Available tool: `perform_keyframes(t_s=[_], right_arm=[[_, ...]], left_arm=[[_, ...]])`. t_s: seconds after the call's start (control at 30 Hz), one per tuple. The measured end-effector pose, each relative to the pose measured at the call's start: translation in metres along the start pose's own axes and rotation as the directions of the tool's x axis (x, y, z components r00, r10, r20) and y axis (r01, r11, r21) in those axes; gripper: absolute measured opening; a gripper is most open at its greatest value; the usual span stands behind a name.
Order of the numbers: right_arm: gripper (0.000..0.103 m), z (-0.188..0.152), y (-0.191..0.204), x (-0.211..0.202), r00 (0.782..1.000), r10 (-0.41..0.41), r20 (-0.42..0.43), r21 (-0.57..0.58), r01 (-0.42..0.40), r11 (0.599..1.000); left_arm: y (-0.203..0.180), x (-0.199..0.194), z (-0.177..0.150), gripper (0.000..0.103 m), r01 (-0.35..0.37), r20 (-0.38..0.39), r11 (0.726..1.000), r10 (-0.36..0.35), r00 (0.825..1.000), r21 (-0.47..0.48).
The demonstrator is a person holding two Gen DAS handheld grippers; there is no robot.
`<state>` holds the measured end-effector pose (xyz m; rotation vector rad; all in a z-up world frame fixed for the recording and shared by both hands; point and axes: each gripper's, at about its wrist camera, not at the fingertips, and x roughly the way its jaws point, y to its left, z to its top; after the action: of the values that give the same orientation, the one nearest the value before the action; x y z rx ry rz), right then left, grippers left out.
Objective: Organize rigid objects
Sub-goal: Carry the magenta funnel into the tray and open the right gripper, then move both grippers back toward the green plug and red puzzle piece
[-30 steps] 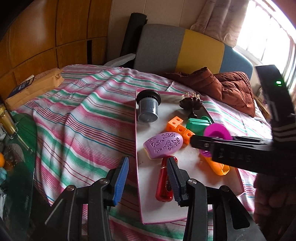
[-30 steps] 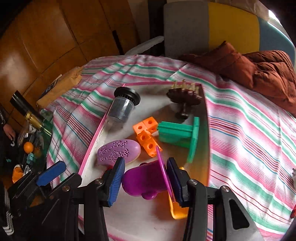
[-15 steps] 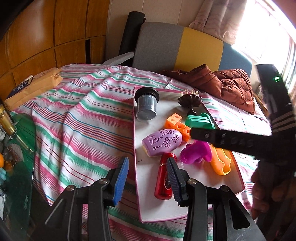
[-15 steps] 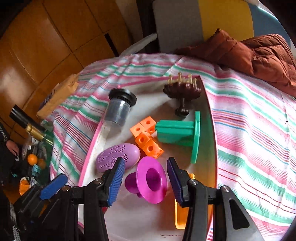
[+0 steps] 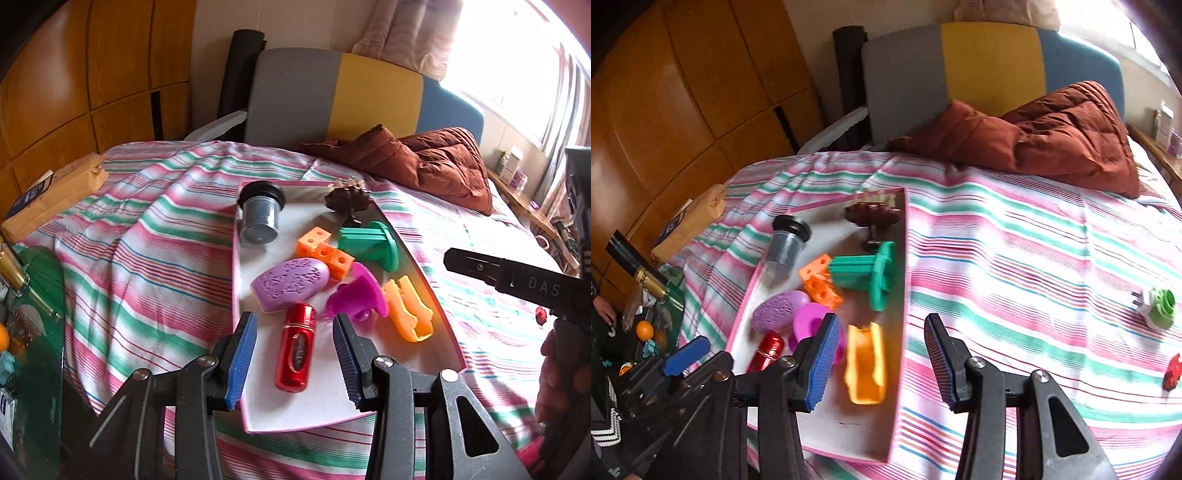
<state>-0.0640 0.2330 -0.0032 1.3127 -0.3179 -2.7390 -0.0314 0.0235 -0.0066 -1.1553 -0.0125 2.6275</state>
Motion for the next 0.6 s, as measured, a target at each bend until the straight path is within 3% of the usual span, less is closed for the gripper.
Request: perform_keyframes(t_s=[0.33,0.6], right_arm=[[0.048,-0.011,-0.067,-0.019,0.994,-0.113,-0.011,0.084,0.114,0.990],[0.048,-0.013,-0.146,-0.045,0.972,-0.235,-0.026,0.194,0.236,0.952]], left_arm=[[-0.029,-0.003,-0.001,0.044,0.035,-0.002,0.997,-0.035,0.999,0.073],[-0.057,-0.002,0.000,0.044,0.070,-0.013,0.988,-0.069,0.998,0.138]])
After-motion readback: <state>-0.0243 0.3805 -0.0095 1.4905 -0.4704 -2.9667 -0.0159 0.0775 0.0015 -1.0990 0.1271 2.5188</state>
